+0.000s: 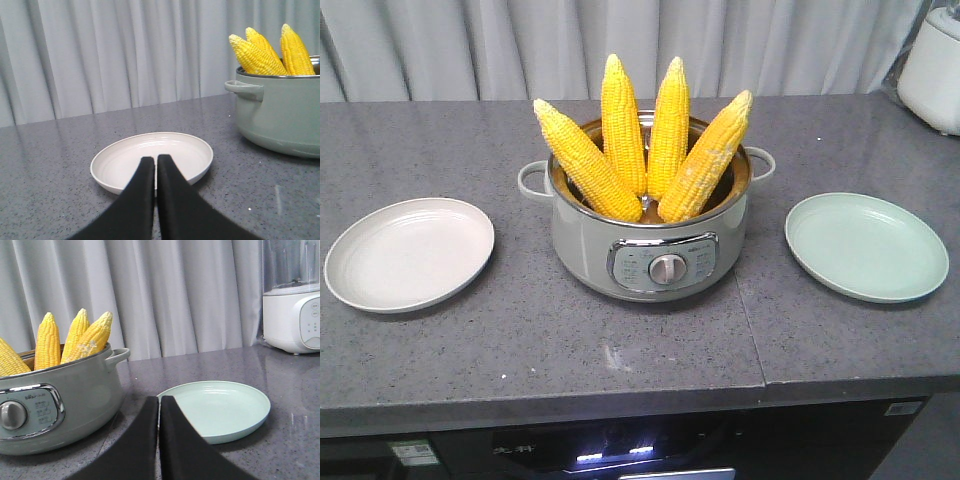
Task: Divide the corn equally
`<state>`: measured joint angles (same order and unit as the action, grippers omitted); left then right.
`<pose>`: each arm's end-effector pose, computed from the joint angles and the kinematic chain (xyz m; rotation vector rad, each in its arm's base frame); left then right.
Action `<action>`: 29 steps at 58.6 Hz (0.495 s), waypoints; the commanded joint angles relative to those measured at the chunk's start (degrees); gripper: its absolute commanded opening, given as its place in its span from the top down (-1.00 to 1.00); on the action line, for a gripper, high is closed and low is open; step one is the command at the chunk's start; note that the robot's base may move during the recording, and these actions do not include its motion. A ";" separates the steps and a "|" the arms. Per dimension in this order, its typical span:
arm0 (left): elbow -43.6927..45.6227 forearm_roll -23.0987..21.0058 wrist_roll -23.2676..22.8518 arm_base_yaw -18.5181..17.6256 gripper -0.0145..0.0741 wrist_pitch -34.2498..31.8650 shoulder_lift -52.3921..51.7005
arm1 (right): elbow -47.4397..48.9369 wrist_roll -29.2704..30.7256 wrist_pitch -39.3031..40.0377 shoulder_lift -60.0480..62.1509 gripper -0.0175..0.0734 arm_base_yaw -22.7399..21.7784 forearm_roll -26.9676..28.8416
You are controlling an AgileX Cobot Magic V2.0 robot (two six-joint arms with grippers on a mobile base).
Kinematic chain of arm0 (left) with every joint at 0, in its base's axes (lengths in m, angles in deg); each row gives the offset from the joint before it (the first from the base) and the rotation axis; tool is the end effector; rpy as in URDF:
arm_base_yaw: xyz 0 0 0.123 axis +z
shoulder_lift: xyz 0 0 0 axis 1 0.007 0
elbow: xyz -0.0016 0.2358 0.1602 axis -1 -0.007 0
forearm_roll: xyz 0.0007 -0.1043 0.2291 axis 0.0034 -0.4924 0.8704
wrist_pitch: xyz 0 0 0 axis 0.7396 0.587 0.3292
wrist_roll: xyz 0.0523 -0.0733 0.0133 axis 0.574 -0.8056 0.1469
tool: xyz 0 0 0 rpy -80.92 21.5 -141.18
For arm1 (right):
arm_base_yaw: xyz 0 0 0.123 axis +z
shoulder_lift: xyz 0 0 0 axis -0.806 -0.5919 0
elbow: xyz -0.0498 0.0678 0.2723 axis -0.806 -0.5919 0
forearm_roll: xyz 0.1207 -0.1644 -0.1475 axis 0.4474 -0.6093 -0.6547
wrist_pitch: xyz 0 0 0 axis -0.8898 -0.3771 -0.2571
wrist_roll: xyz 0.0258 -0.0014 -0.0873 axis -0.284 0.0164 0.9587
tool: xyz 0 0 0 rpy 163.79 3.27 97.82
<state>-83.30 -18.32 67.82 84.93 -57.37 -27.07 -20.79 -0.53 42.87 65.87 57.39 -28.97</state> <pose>0.0563 -0.0040 0.2044 0.1061 1.5064 -0.0082 0.0558 0.0042 0.2086 0.0129 1.4518 0.1322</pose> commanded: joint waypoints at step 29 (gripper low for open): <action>1.67 -0.11 -0.32 -0.07 0.69 -3.98 -0.82 | -1.03 0.70 4.12 0.25 0.62 -0.26 -0.54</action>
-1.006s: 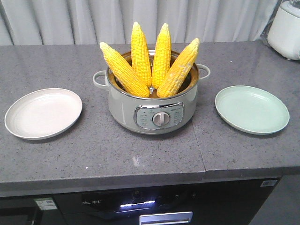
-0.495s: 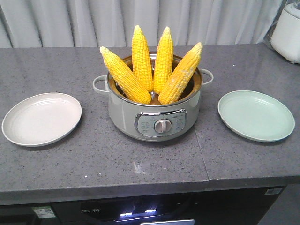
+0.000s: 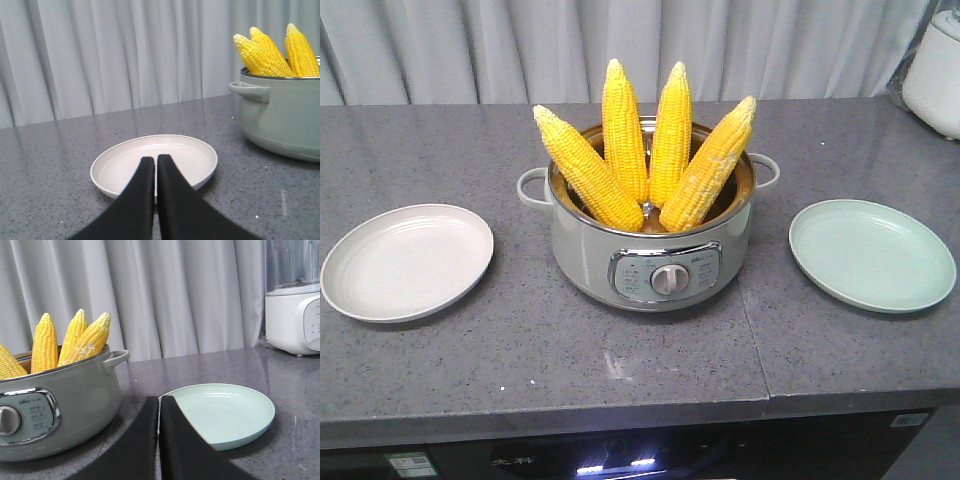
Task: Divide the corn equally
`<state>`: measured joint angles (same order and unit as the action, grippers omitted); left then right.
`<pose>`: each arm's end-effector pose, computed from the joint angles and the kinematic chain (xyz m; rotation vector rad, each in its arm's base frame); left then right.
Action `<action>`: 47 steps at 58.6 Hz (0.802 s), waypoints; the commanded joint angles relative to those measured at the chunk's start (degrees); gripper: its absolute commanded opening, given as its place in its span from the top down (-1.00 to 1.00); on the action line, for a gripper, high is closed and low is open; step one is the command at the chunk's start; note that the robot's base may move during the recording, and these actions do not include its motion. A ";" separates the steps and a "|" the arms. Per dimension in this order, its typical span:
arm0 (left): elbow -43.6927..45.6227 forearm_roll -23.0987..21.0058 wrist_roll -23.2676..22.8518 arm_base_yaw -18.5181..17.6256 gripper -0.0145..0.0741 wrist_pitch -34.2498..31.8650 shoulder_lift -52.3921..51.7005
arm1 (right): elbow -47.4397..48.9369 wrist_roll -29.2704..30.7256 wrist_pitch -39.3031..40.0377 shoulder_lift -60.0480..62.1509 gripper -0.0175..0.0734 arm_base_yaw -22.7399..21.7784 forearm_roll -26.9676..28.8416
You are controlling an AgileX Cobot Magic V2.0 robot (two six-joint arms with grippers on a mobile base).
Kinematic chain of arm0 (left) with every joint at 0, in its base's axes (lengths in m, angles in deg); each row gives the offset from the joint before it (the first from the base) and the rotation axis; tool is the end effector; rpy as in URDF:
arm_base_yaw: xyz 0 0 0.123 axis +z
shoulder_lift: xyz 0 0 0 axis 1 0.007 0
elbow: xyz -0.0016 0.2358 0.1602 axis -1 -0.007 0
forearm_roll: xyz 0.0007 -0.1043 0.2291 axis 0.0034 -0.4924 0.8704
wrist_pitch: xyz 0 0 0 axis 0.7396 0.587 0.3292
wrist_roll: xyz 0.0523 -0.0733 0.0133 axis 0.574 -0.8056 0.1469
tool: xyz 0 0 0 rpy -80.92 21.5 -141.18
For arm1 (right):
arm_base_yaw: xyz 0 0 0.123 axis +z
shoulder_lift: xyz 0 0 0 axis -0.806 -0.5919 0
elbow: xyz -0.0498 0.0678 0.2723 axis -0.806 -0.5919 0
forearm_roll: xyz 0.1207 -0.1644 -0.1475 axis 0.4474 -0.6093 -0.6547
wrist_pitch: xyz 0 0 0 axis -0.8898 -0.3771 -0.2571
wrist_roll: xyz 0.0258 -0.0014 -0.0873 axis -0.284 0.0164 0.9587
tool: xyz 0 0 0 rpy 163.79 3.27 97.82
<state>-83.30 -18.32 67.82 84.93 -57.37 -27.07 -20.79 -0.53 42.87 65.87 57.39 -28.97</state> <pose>0.0563 -0.0040 0.2044 0.1061 1.5064 -0.0082 0.0558 0.0042 0.2086 0.0129 1.4518 0.1322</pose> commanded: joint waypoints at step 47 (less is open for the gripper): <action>1.67 -0.11 -0.32 -0.07 0.69 -3.98 -0.82 | -1.03 0.70 4.12 0.25 0.62 -0.26 -0.54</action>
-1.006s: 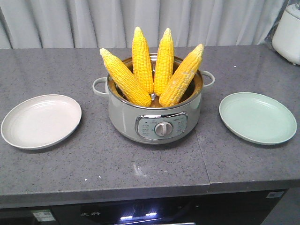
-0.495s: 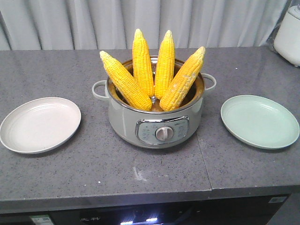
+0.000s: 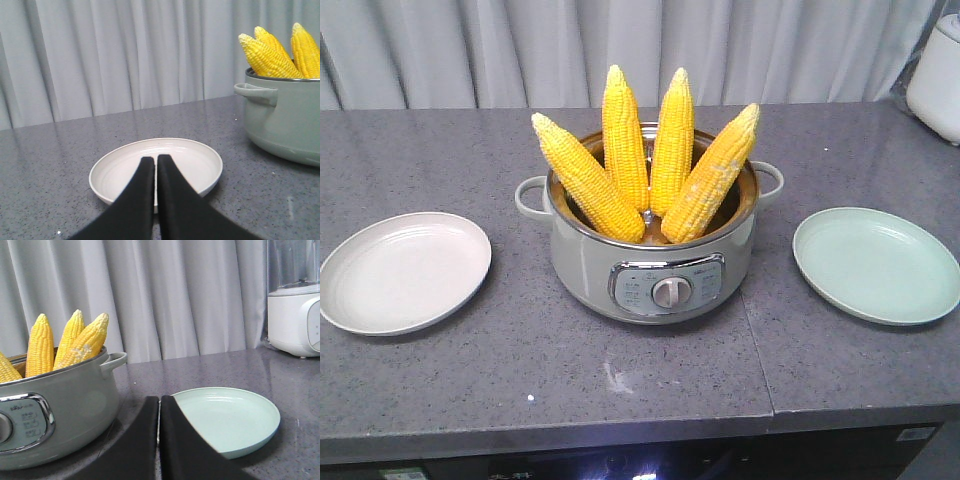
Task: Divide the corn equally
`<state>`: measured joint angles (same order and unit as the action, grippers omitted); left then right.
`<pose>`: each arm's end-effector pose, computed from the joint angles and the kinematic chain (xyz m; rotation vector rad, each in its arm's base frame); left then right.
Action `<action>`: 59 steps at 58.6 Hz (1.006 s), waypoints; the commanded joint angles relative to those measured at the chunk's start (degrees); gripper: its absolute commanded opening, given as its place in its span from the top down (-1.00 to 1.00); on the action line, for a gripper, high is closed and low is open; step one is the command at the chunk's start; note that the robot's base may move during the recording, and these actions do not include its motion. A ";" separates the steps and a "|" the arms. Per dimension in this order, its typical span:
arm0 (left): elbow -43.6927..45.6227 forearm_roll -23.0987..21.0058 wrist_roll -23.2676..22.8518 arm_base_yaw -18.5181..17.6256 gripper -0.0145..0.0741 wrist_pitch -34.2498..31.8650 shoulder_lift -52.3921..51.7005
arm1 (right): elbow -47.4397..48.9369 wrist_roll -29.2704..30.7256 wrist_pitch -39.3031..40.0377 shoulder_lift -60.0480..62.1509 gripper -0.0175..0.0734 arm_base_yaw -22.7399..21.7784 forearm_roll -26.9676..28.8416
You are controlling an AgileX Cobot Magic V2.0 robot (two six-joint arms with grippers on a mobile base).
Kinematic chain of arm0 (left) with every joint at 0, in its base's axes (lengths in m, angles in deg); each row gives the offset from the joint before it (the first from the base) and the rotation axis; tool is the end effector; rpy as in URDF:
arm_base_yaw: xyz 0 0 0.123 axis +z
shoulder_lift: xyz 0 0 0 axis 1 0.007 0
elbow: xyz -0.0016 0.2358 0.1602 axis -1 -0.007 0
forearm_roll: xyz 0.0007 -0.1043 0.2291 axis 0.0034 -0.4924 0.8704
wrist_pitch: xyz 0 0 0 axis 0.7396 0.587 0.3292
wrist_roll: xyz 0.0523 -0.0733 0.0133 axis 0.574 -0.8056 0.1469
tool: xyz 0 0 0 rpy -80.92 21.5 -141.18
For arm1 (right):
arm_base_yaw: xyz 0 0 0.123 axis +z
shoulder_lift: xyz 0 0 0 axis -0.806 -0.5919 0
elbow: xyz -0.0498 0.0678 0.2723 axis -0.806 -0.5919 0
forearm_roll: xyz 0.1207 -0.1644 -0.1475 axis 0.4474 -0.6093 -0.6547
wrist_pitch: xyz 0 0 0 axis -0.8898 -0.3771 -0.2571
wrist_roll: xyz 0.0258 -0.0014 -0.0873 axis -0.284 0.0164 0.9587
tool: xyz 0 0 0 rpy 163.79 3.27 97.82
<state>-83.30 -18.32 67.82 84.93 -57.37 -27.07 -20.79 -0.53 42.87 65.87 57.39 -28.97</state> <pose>0.0563 -0.0040 0.2044 0.1061 1.5064 -0.0082 0.0558 0.0042 0.2086 0.0129 1.4518 0.1322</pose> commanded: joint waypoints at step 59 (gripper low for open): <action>1.67 -0.11 -0.32 -0.07 0.69 -3.98 -0.82 | -1.03 0.70 4.12 0.25 0.62 -0.26 -0.54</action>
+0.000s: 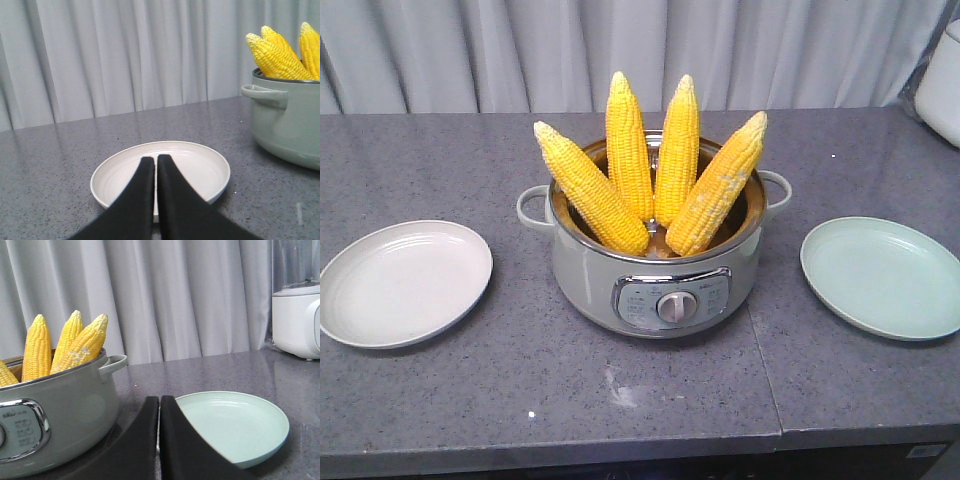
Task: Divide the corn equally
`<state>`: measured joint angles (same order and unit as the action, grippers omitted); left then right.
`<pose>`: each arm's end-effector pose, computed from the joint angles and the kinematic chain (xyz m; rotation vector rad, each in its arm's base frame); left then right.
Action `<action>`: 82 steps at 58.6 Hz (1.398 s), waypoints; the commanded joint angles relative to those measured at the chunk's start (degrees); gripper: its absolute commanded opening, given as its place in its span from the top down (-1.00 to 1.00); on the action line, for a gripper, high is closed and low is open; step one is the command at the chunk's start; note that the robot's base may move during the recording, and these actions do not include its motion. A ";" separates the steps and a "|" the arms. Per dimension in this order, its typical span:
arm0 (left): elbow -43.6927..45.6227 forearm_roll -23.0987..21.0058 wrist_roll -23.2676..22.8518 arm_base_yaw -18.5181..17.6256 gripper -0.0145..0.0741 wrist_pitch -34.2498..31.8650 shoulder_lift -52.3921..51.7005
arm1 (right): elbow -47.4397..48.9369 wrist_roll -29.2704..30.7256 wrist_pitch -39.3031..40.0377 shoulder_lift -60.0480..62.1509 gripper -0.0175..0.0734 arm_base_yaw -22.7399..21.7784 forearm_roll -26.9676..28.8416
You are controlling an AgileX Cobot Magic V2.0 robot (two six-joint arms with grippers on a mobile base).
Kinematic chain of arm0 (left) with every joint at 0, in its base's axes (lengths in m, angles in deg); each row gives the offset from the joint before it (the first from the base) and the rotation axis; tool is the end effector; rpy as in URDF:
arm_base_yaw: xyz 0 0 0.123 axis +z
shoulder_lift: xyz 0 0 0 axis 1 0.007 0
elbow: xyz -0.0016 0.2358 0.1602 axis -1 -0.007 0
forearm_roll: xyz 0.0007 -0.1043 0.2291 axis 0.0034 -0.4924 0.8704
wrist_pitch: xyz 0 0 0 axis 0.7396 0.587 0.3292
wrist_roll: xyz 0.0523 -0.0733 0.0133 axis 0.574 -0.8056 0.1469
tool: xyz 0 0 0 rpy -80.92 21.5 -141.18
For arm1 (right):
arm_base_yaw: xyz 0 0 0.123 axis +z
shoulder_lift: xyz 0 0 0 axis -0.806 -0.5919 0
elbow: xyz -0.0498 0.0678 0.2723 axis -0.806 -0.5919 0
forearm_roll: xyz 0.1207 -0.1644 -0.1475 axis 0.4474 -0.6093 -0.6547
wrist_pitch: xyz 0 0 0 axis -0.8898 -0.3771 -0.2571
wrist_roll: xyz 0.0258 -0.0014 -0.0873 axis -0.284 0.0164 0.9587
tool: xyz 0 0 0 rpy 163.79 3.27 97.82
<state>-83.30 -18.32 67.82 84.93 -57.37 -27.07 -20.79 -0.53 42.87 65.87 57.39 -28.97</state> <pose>0.0563 -0.0040 0.2044 0.1061 1.5064 -0.0082 0.0558 0.0042 0.2086 0.0129 1.4518 0.1322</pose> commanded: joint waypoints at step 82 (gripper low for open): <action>1.67 -0.11 -0.32 -0.07 0.69 -3.98 -0.82 | -1.03 0.70 4.12 0.25 0.62 -0.26 -0.54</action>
<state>-83.30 -18.32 67.82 84.93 -57.37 -27.07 -20.79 -0.53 42.87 65.87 57.39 -28.97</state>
